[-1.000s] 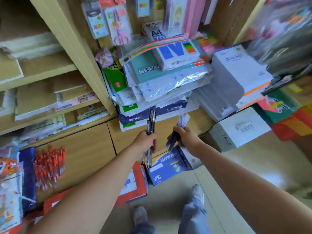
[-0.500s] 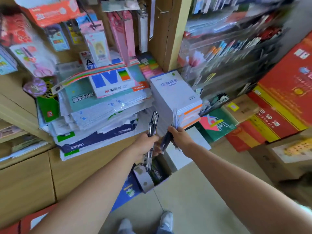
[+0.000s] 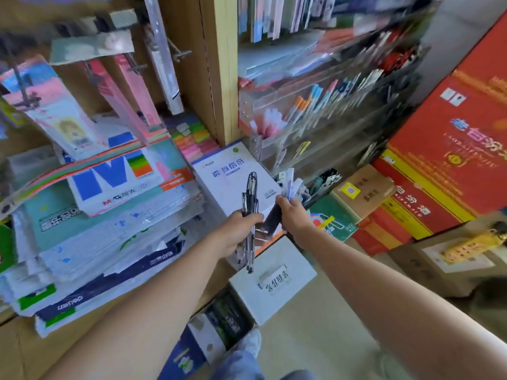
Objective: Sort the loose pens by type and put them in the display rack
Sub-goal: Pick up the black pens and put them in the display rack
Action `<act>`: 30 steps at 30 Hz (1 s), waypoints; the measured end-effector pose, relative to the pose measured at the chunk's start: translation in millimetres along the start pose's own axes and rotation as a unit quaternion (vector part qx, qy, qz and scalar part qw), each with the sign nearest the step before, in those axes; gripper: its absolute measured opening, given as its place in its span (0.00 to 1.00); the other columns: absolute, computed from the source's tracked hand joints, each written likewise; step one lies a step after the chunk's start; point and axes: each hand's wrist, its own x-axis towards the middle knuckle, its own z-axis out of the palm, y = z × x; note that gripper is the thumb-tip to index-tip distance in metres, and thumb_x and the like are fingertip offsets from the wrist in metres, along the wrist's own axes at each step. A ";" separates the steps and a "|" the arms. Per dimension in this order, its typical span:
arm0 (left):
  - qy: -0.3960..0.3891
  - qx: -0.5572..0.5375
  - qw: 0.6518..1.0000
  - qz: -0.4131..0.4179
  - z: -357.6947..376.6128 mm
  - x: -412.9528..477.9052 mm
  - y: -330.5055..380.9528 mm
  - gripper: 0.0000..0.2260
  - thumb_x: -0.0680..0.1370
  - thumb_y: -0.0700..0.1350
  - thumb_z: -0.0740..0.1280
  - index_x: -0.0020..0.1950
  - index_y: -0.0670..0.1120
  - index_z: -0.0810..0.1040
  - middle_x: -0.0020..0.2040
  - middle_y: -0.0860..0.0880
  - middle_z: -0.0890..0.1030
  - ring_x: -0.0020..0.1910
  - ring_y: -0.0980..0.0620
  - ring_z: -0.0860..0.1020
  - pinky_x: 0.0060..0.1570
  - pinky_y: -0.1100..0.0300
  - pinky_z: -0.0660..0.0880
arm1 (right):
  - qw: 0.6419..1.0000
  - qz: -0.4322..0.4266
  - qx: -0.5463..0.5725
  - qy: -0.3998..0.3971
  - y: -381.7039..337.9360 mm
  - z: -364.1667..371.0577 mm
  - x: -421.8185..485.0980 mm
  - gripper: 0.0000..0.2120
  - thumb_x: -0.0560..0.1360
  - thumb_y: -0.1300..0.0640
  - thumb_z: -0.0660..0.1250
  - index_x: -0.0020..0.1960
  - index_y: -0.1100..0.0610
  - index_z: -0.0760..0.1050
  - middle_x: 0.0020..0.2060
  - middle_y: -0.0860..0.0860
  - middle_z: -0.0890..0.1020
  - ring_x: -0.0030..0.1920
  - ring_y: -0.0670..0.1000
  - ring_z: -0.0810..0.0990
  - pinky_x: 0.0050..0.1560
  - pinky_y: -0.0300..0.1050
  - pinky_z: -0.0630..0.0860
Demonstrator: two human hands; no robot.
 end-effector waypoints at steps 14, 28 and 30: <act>0.057 0.112 0.992 0.023 52.8 143.3 78.4 0.10 0.81 0.43 0.61 0.61 0.41 0.70 0.52 0.44 0.81 0.43 0.48 0.81 0.49 0.51 0.78 | 1.000 -0.012 0.007 0.018 -54.1 -112.4 178.9 0.15 0.81 0.51 0.61 0.39 0.59 0.71 0.31 0.54 0.75 0.27 0.51 0.73 0.33 0.47 0.73; 0.223 0.128 0.966 -0.040 110.9 229.8 87.2 0.05 0.79 0.41 0.62 0.44 0.46 0.69 0.30 0.49 0.76 0.24 0.48 0.75 0.30 0.57 0.74 | 0.996 -0.063 -0.068 0.010 -93.3 -172.7 330.1 0.14 0.80 0.53 0.62 0.60 0.61 0.73 0.51 0.54 0.80 0.47 0.52 0.78 0.45 0.44 0.72; 0.234 0.150 0.960 -0.043 114.5 232.4 87.2 0.07 0.78 0.41 0.62 0.41 0.48 0.68 0.28 0.49 0.74 0.21 0.50 0.73 0.25 0.62 0.70 | 0.995 -0.050 -0.090 0.010 -86.3 -168.1 338.4 0.14 0.79 0.52 0.63 0.57 0.62 0.75 0.50 0.56 0.81 0.49 0.55 0.80 0.48 0.48 0.75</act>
